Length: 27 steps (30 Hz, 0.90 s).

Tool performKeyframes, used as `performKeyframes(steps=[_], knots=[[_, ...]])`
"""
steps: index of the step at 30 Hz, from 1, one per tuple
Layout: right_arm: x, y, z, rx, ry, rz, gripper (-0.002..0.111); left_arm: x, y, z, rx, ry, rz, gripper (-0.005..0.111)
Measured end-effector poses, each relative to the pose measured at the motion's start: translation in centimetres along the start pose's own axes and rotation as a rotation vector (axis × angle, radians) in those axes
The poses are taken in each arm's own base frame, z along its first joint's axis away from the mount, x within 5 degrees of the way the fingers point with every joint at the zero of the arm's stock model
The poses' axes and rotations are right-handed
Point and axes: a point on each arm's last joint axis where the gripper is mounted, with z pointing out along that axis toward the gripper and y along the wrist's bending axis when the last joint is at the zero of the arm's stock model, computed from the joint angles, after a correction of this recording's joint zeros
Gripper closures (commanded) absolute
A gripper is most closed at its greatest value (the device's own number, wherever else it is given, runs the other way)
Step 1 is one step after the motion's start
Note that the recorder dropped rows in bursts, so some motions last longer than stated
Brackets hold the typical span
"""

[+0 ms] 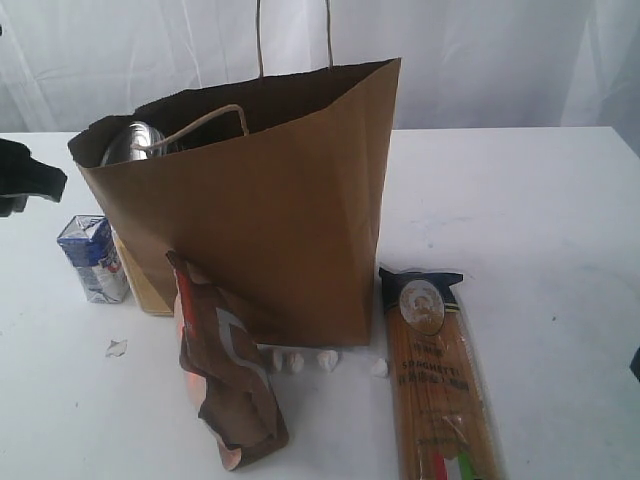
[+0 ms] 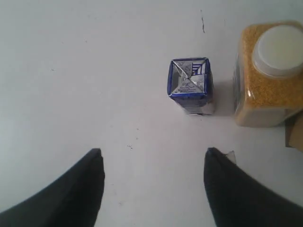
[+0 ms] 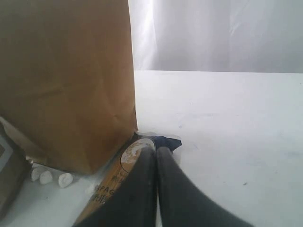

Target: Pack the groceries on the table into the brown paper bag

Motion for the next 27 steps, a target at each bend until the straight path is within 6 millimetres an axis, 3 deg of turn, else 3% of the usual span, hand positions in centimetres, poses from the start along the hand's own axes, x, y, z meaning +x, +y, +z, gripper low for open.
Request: performKeyframes(steps=[7,14,27], knots=[[0.0,0.0,0.0,0.0,0.0,0.0,0.108,-0.2,2.4,1.4,0.14,0.051,-0.091,0.042],[0.0,0.0,0.0,0.0,0.0,0.0,0.108,-0.6,3.1,1.6,0.337,0.023,-0.11,0.042],[0.0,0.0,0.0,0.0,0.0,0.0,0.108,-1.4,2.0,5.3,0.424,0.039,-0.105,0.042]])
